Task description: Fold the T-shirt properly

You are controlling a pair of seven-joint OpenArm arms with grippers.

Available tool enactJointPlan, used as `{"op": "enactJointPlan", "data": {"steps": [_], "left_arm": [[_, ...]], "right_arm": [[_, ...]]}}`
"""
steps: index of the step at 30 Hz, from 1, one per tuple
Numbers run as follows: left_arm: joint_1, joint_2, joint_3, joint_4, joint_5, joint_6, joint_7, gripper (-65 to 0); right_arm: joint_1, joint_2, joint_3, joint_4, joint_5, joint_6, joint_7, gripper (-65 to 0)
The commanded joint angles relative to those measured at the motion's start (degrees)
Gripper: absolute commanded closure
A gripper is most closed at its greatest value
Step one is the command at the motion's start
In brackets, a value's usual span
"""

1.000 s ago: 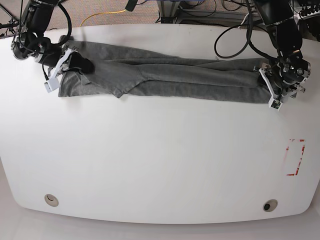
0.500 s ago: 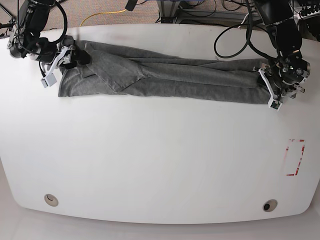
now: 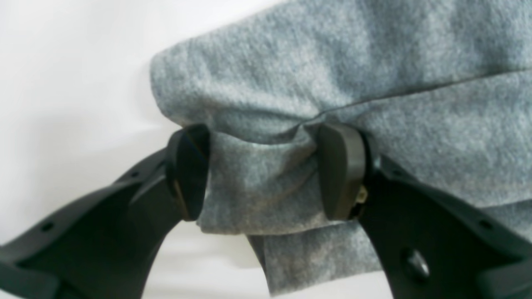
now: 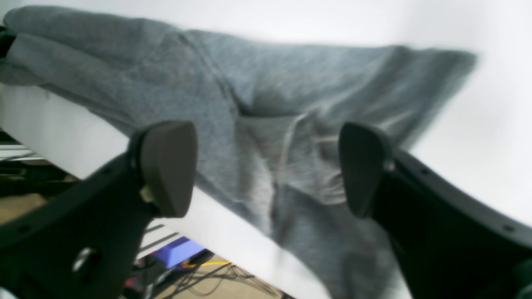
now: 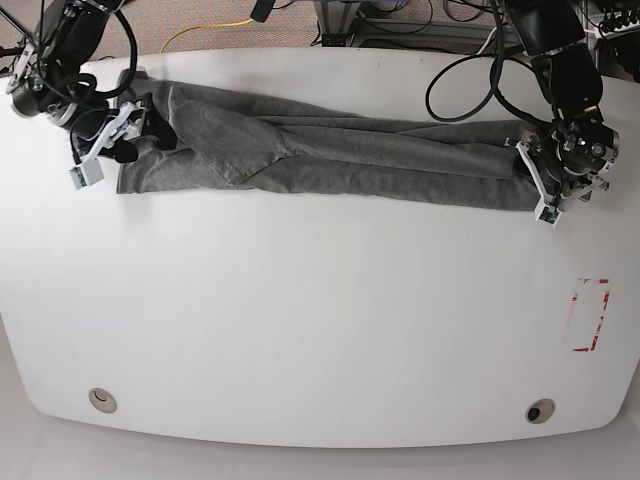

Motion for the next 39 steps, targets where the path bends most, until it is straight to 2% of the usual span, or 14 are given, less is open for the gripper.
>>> {"op": "enactJointPlan", "data": {"steps": [1,5,7,10,14,16,20,24,28,34,39], "left_arm": [[-0.54,-0.40,-0.15,2.19,0.56,-0.06,0.65,-37.9],[-0.63,-0.40,-0.15,4.56,0.04,-0.06,0.65,-38.1],[-0.63,-0.40,-0.15,5.71,-1.72,-0.06,0.82,-38.2],[-0.63,-0.48,-0.33,7.55,-4.97,-0.06,3.37,-38.2],[-1.42,-1.89,-4.11,10.72,-9.99,-0.06,8.21,-39.0],[-2.13,-2.24,-6.30,11.51,-14.47,-0.06,11.55,-43.5],[-2.57,-4.79,-12.72,11.33,-23.17,-0.06,16.47,-51.5],[-2.39,-5.76,-18.35,9.84,-30.56,-0.06,18.76,-52.4],[-2.21,-8.57,-18.52,2.80,-36.45,-0.06,18.84,-52.4],[-2.13,-9.45,-18.61,-7.92,-38.38,-0.06,15.94,-52.4],[-2.21,-9.36,-18.52,-12.14,-38.47,-0.06,15.77,-52.4]], "right_arm": [[1.20,-1.38,-1.30,0.69,0.20,0.08,0.25,-45.2],[1.73,-3.22,-4.47,-0.54,0.03,0.08,0.25,-31.5],[2.26,-3.84,-5.79,-3.26,0.03,0.08,0.73,-22.4],[2.35,-3.22,-7.72,-8.19,-0.06,0.08,3.54,-14.1],[4.19,-0.06,-12.29,-15.22,-2.52,0.08,7.85,-16.3],[4.81,0.91,-14.66,-17.59,-4.81,0.08,9.79,-18.4],[5.07,1.26,-16.16,-19.35,-7.88,0.08,11.19,-19.0],[5.07,1.26,-16.34,-19.26,-7.88,0.08,11.19,-19.0],[5.07,0.73,-16.51,-19.18,-7.80,0.08,11.19,-18.9],[5.07,0.73,-16.51,-19.18,-7.80,0.08,11.19,-18.9],[5.07,0.91,-16.42,-19.18,-7.80,0.08,11.19,-18.9]]}}
